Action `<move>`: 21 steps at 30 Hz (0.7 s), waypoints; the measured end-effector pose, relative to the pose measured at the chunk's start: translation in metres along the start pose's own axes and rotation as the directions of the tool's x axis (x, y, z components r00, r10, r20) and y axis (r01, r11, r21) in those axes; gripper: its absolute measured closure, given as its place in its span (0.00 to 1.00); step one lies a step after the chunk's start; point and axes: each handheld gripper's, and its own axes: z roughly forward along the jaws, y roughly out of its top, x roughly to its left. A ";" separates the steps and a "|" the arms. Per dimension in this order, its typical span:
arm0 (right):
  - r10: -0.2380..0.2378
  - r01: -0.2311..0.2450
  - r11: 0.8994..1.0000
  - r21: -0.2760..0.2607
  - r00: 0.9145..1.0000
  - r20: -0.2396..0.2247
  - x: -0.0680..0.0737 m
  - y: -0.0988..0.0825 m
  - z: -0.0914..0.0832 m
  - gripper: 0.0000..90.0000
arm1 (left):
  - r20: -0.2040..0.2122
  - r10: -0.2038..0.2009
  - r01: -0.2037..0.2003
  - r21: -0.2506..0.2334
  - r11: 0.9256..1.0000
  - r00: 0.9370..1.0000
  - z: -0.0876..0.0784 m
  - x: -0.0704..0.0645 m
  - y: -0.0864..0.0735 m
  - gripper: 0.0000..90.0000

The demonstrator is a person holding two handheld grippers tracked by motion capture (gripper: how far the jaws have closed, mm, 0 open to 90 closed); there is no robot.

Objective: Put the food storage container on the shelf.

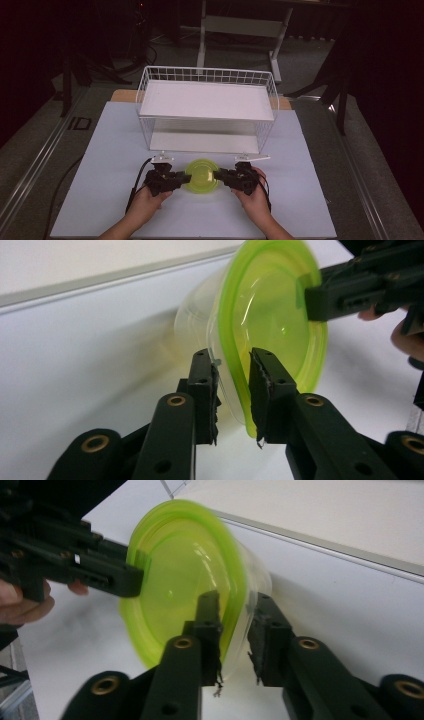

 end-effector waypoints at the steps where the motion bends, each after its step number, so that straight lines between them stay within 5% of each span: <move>1: -0.004 0.004 1.000 -0.004 1.000 0.002 0.000 0.000 -0.001 0.89 | 0.006 -0.013 0.013 -0.003 1.000 1.000 0.001 -0.001 -0.002 0.86; 5: -0.012 0.012 1.000 -0.020 1.000 0.018 0.002 0.004 -0.005 0.89 | 0.041 -0.046 0.049 -0.063 0.997 0.998 -0.003 0.001 -0.001 0.88; 12: -0.007 0.011 0.997 -0.081 0.999 0.053 0.006 0.022 -0.016 0.89 | -0.011 0.013 -0.015 -0.155 0.988 1.000 -0.012 -0.005 0.022 0.89; 21: 0.029 -0.021 0.994 -0.107 0.997 0.069 0.000 0.036 -0.015 0.89 | -0.059 0.051 -0.061 -0.175 0.983 0.997 -0.008 0.000 0.041 0.89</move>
